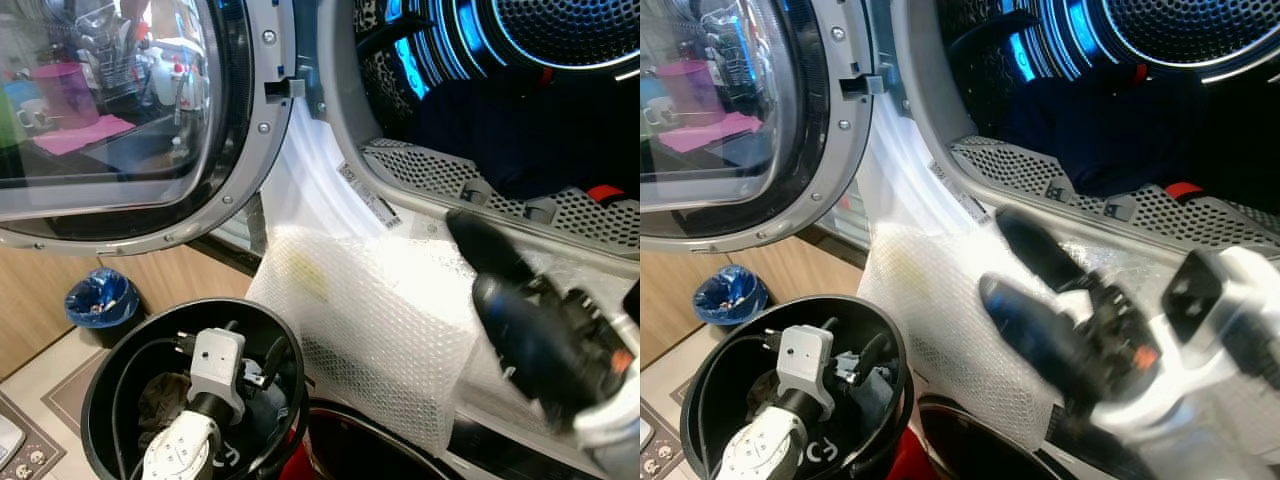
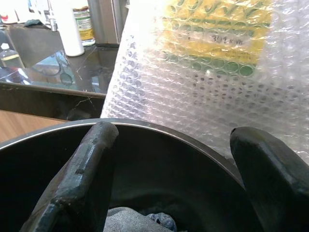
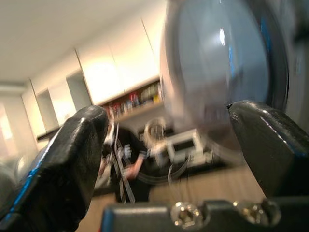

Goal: Clothes washing

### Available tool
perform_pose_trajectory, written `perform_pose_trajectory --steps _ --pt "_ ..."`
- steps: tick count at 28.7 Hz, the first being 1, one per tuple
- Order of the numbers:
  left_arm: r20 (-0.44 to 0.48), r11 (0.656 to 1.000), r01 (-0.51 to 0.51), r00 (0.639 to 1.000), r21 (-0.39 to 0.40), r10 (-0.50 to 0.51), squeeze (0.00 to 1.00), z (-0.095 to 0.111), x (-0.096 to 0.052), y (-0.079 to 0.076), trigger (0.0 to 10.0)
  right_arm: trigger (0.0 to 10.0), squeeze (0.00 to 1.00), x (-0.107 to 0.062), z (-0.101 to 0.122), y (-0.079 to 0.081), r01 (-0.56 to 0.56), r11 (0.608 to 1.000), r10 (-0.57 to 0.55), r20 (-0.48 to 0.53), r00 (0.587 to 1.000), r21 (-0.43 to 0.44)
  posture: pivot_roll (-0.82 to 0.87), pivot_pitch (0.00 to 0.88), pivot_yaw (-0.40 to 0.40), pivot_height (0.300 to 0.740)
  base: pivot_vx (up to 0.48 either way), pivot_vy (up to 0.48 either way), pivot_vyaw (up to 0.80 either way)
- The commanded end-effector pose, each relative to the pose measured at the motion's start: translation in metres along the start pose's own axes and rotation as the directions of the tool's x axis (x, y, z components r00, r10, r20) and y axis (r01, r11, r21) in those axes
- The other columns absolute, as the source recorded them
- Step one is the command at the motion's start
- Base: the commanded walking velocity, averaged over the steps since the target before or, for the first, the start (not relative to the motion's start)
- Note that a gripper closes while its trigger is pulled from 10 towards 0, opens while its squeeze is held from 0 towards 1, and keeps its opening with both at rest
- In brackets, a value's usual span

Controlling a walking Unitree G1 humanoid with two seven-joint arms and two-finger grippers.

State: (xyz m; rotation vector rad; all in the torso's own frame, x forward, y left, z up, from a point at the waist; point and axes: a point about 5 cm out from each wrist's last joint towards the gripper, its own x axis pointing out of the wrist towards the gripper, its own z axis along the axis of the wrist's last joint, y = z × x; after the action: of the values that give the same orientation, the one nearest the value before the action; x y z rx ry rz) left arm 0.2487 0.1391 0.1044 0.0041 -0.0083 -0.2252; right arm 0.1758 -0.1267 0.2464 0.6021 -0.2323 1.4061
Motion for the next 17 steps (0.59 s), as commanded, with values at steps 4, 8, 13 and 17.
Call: perform_pose_trajectory --steps 4,8,13,17 --pt "0.011 1.000 -0.011 1.000 0.011 0.010 0.00 0.001 0.002 0.002 10.0 10.0 0.00 -0.026 -0.032 -0.005 0.075 0.994 -0.059 -0.182 0.982 0.080 -0.08 0.069 0.012 0.740 0.000 0.000 0.00" --pt "0.012 1.000 -0.011 1.000 0.010 0.011 0.00 0.000 0.002 0.001 10.0 10.0 0.00 -0.056 -0.061 -0.022 0.253 0.962 -0.212 -0.303 0.929 0.103 -0.08 0.064 0.004 0.740 0.000 0.000 0.00" --pt "0.014 1.000 -0.012 1.000 0.007 0.012 0.00 0.000 0.002 0.000 10.0 10.0 0.00 -0.107 -0.116 -0.039 0.502 0.860 -0.393 -0.511 0.764 0.088 -0.07 0.057 -0.002 0.740 0.000 0.000 0.00" --pt "0.015 1.000 -0.020 1.000 0.013 0.019 0.00 -0.001 -0.001 0.003 10.0 10.0 0.00 -0.147 -0.153 -0.035 0.620 0.777 -0.428 -0.635 0.643 0.104 -0.05 0.047 -0.007 0.740 0.000 0.000 0.00"
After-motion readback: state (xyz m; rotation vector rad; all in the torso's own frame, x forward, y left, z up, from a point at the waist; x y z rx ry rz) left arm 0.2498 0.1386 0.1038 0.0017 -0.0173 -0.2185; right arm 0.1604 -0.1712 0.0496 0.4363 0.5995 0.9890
